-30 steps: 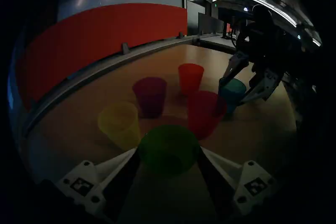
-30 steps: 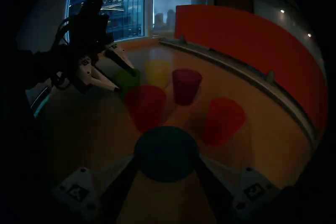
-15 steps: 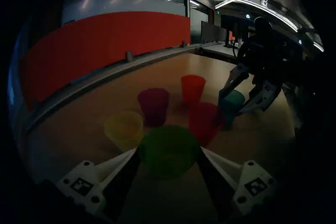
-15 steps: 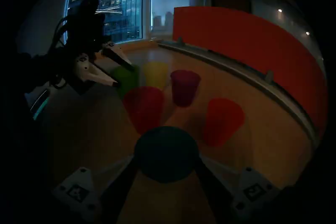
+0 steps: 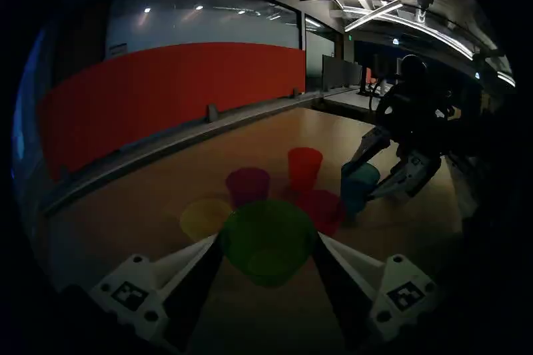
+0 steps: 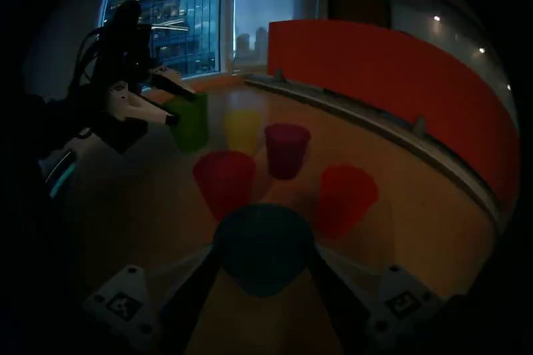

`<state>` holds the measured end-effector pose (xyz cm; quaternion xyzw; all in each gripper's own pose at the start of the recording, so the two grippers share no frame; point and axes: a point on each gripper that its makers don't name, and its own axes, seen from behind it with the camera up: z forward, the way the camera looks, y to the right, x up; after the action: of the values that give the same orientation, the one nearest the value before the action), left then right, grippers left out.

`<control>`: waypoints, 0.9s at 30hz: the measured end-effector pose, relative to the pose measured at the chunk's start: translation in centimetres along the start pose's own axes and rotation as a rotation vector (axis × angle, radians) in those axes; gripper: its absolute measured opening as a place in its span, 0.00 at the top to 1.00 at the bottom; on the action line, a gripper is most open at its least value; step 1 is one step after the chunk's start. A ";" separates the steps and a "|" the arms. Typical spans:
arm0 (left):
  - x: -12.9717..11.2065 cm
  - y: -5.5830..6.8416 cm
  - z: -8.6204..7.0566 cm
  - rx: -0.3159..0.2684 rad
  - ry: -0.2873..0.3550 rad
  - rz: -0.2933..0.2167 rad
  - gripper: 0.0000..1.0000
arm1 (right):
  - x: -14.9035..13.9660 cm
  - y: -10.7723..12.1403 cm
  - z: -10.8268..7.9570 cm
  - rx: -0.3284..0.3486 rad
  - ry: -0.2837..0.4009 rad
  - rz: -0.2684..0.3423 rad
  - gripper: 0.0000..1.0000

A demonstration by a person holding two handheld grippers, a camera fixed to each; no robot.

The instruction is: Pour water

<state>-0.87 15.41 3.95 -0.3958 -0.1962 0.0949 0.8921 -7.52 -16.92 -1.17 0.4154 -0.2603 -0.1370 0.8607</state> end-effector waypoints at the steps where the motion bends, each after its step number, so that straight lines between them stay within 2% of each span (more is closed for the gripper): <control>1: 0.1 0.0 -0.1 0.000 0.003 0.000 0.11 | 0.3 0.0 -0.2 -0.003 0.007 0.000 0.07; 18: 3.3 0.6 -2.4 0.006 0.093 0.004 0.11 | 5.9 0.8 -3.7 -0.067 0.184 0.022 0.07; 27: 5.2 0.9 -3.6 0.016 0.149 0.005 0.11 | 8.4 0.8 -4.9 -0.085 0.262 0.030 0.08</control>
<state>5.34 15.24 2.49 -0.3950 -0.1273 0.0691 0.9072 2.16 -17.11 -0.31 0.3890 -0.1457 -0.0795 0.9061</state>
